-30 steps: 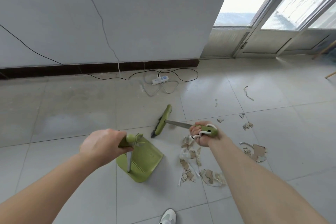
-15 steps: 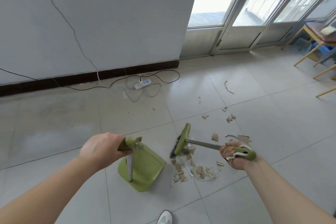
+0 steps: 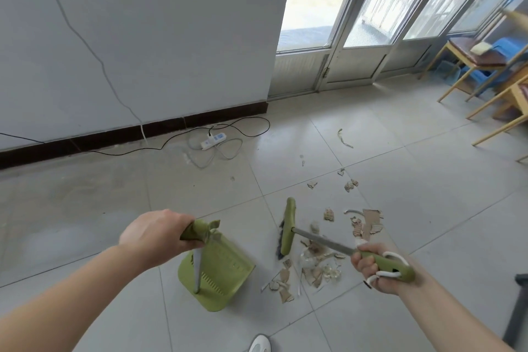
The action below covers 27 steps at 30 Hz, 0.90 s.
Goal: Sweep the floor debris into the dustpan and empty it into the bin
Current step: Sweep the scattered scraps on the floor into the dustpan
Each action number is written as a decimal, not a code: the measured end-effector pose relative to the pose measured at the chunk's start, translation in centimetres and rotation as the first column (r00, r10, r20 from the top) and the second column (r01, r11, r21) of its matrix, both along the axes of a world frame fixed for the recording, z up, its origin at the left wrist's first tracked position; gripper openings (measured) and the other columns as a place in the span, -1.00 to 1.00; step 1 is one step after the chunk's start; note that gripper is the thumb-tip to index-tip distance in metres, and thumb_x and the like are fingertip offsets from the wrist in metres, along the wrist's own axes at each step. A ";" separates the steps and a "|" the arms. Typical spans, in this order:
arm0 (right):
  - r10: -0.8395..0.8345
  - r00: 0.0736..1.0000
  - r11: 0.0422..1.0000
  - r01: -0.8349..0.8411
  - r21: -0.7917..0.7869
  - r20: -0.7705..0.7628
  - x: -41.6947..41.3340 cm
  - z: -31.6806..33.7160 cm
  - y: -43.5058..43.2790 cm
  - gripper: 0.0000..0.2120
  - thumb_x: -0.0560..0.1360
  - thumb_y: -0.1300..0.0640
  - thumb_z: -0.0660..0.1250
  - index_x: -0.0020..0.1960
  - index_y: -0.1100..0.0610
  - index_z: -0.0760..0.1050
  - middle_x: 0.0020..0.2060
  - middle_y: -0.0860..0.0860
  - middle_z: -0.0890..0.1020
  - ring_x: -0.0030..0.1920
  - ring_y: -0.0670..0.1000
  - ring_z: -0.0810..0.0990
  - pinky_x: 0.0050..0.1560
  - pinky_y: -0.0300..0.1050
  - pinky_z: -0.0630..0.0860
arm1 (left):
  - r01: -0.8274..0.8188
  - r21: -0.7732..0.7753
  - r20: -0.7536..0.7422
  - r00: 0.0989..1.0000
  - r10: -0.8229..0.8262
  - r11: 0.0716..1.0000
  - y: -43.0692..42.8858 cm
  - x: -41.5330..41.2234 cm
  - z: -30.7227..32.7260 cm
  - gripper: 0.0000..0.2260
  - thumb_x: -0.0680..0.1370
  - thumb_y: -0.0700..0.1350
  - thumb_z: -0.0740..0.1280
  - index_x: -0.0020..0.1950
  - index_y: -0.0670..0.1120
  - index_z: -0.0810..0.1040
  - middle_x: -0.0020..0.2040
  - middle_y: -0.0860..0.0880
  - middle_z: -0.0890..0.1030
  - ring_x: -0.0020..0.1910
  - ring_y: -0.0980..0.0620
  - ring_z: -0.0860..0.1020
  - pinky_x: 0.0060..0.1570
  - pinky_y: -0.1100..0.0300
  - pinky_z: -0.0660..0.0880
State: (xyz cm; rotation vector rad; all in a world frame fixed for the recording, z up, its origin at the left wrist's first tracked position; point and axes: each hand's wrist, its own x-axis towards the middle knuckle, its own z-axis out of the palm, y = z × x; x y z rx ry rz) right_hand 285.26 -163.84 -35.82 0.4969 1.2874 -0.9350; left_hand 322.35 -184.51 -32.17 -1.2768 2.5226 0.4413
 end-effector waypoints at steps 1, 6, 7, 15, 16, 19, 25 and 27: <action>0.021 1.000 1.000 -0.021 0.002 0.011 0.4 0.4 0.4 -0.68 0.62 0.11 0.06 -0.24 0.24 0.35 -0.62 0.07 0.41 -0.77 -0.05 0.36 -0.79 -0.35 0.28 | 0.016 -0.008 0.005 1.000 -0.016 1.000 0.1 0.0 0.2 -0.70 0.49 0.30 0.27 -0.22 0.10 0.41 -0.34 0.11 0.45 -0.29 0.06 0.47 -0.40 0.21 0.29; 0.163 0.984 0.986 -0.165 0.023 0.069 3.1 1.6 1.3 -0.68 0.59 0.13 0.12 -0.26 0.29 0.40 -0.61 0.09 0.42 -0.75 -0.02 0.38 -0.78 -0.32 0.31 | 0.095 -0.043 0.040 0.995 -0.094 0.994 0.9 0.4 0.7 -0.65 0.49 0.32 0.26 -0.05 0.05 0.52 -0.34 0.10 0.44 -0.29 0.07 0.45 -0.43 0.26 0.26; 0.204 0.975 0.978 -0.207 0.025 0.085 3.6 1.5 1.4 -0.66 0.59 0.13 0.12 -0.27 0.29 0.41 -0.61 0.08 0.42 -0.74 -0.01 0.39 -0.77 -0.32 0.31 | 0.109 -0.042 0.049 0.993 -0.107 0.993 1.2 0.5 0.8 -0.65 0.48 0.32 0.26 -0.06 0.05 0.52 -0.34 0.11 0.45 -0.29 0.07 0.45 -0.42 0.25 0.26; 0.410 0.902 0.899 -0.425 0.110 0.133 5.8 -0.8 4.0 -0.61 0.59 0.11 0.15 -0.34 0.27 0.44 -0.60 0.03 0.43 -0.70 -0.04 0.42 -0.72 -0.30 0.36 | 0.261 0.000 0.155 0.954 -0.258 0.965 4.4 0.5 0.2 -0.67 0.51 0.32 0.22 -0.14 0.07 0.35 -0.35 0.10 0.37 -0.34 0.13 0.36 -0.48 0.28 0.14; 0.419 0.896 0.893 -0.436 0.112 0.145 5.7 -1.1 4.7 -0.63 0.58 0.10 0.16 -0.33 0.27 0.45 -0.59 0.03 0.44 -0.70 -0.04 0.42 -0.71 -0.30 0.36 | 0.264 0.008 0.149 0.954 -0.262 0.965 4.7 0.5 0.0 -0.67 0.50 0.32 0.22 -0.14 0.07 0.36 -0.34 0.10 0.38 -0.32 0.11 0.38 -0.48 0.28 0.14; 0.420 0.895 0.888 -0.439 0.137 0.148 5.1 -1.7 7.0 -0.68 0.56 0.12 0.22 -0.30 0.28 0.46 -0.54 0.04 0.45 -0.67 -0.04 0.43 -0.69 -0.29 0.38 | 0.272 0.036 0.130 0.953 -0.274 0.962 5.2 0.5 -0.7 -0.66 0.49 0.33 0.23 -0.13 0.06 0.39 -0.33 0.11 0.40 -0.27 0.09 0.41 -0.42 0.24 0.20; 0.440 0.897 0.874 -0.437 0.213 0.035 0.6 -3.0 10.5 -0.80 0.57 0.13 0.24 -0.14 0.25 0.39 -0.37 0.08 0.42 -0.64 -0.06 0.40 -0.70 -0.31 0.34 | 0.275 0.068 0.107 0.954 -0.281 0.959 6.5 -1.0 -1.7 -0.64 0.49 0.34 0.23 -0.08 0.04 0.44 -0.28 0.10 0.45 -0.25 0.10 0.44 -0.44 0.29 0.21; 0.456 0.890 0.871 -0.441 0.218 -0.021 -1.4 -3.0 11.3 -0.85 0.58 0.14 0.23 -0.06 0.22 0.35 -0.38 0.10 0.45 -0.64 -0.05 0.39 -0.70 -0.32 0.33 | 0.280 0.077 0.110 0.951 -0.287 0.957 6.8 -1.7 -1.9 -0.64 0.48 0.34 0.23 -0.10 0.04 0.42 -0.25 0.10 0.48 -0.23 0.09 0.47 -0.39 0.25 0.26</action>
